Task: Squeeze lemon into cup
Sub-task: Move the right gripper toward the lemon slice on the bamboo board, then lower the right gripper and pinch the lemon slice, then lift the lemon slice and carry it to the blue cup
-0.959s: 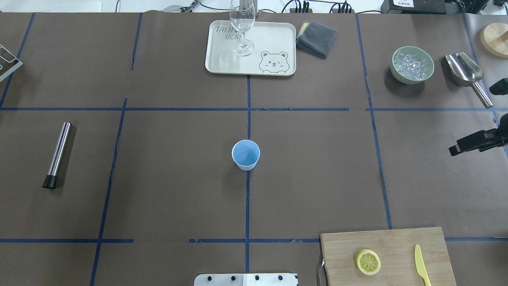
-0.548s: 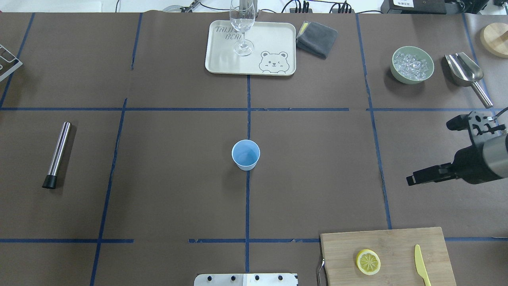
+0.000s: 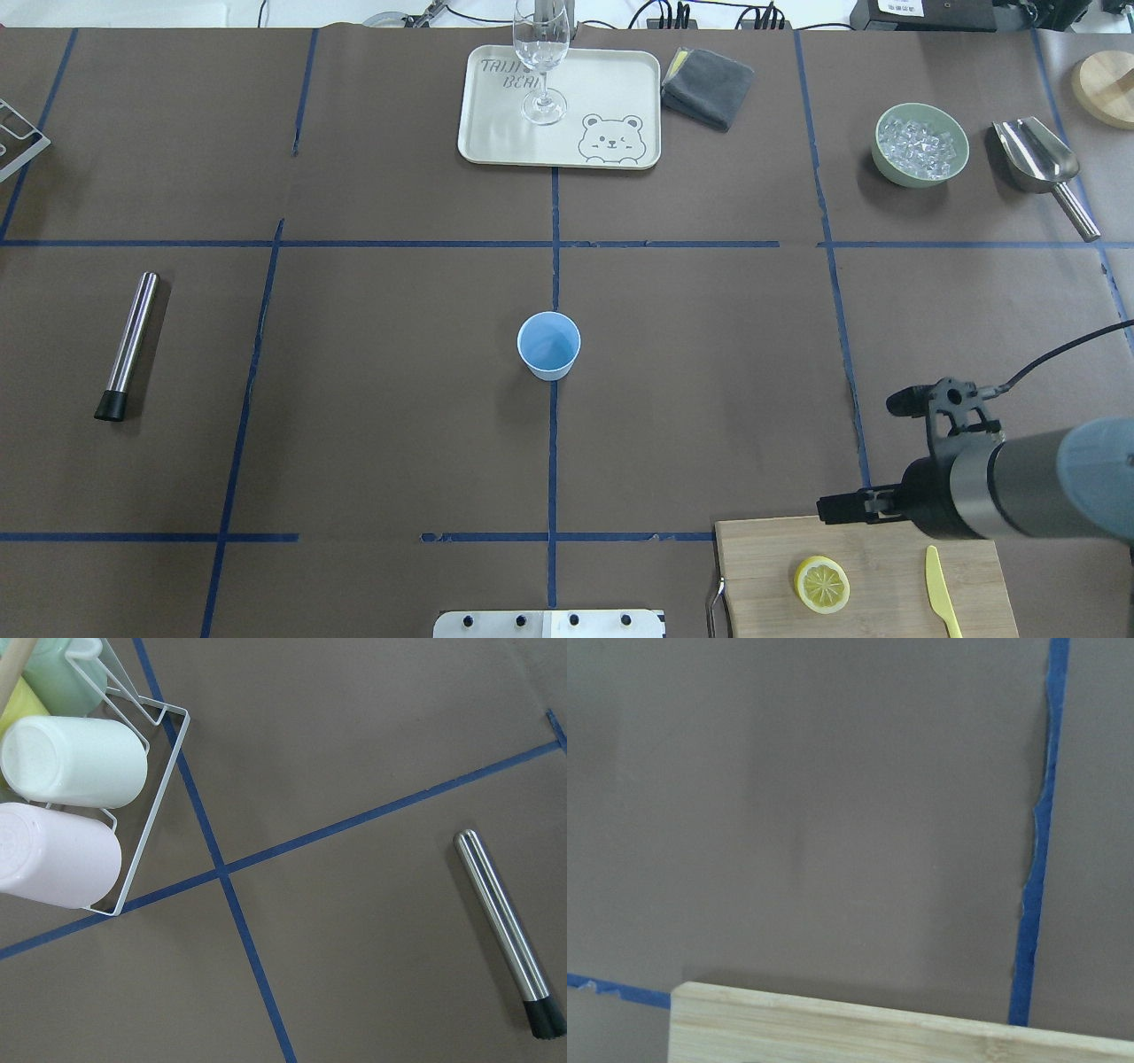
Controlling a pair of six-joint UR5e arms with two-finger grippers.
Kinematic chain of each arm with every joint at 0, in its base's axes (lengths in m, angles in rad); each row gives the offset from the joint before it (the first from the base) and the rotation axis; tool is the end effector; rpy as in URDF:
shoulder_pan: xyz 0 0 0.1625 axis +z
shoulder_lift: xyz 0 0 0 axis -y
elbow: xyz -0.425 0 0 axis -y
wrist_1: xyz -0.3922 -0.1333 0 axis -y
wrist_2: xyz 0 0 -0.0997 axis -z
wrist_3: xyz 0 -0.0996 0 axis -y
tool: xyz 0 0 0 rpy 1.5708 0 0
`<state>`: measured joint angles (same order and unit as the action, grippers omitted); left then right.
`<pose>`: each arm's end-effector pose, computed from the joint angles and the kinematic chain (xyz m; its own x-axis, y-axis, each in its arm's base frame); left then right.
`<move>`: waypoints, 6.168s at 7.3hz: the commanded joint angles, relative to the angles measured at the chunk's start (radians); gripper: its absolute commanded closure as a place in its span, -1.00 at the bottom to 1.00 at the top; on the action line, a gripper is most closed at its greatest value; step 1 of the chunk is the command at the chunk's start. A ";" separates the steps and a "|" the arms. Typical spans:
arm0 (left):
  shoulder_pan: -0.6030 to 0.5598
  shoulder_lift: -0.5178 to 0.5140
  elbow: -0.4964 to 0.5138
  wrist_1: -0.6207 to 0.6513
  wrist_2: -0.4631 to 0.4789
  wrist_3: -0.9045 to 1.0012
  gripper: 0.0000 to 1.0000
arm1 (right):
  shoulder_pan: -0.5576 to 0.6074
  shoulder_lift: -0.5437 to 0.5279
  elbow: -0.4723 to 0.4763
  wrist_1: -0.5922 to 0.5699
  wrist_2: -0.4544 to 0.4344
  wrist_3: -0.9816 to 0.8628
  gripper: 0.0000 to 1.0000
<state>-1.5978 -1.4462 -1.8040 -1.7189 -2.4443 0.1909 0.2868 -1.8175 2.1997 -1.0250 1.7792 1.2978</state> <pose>-0.0691 -0.4480 0.5782 0.6404 0.3575 -0.6798 -0.0972 0.9157 0.3900 -0.3497 -0.2206 0.4070 0.5855 -0.1023 0.8042 0.0415 0.9945 0.0964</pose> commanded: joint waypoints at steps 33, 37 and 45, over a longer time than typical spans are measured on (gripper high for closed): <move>-0.008 0.001 -0.012 -0.002 -0.015 -0.010 -1.00 | -0.249 0.038 0.031 -0.165 -0.271 0.261 -0.21; -0.008 0.003 -0.011 -0.001 -0.016 -0.010 -1.00 | -0.235 0.026 0.066 -0.165 -0.270 0.261 -0.21; -0.010 0.004 -0.011 -0.001 -0.029 -0.010 -1.00 | 0.059 0.491 -0.065 -0.303 -0.144 0.261 -0.21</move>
<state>-1.6071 -1.4420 -1.8135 -1.7196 -2.4728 0.1810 0.2877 -1.4533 2.2000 -1.2688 1.6045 1.5573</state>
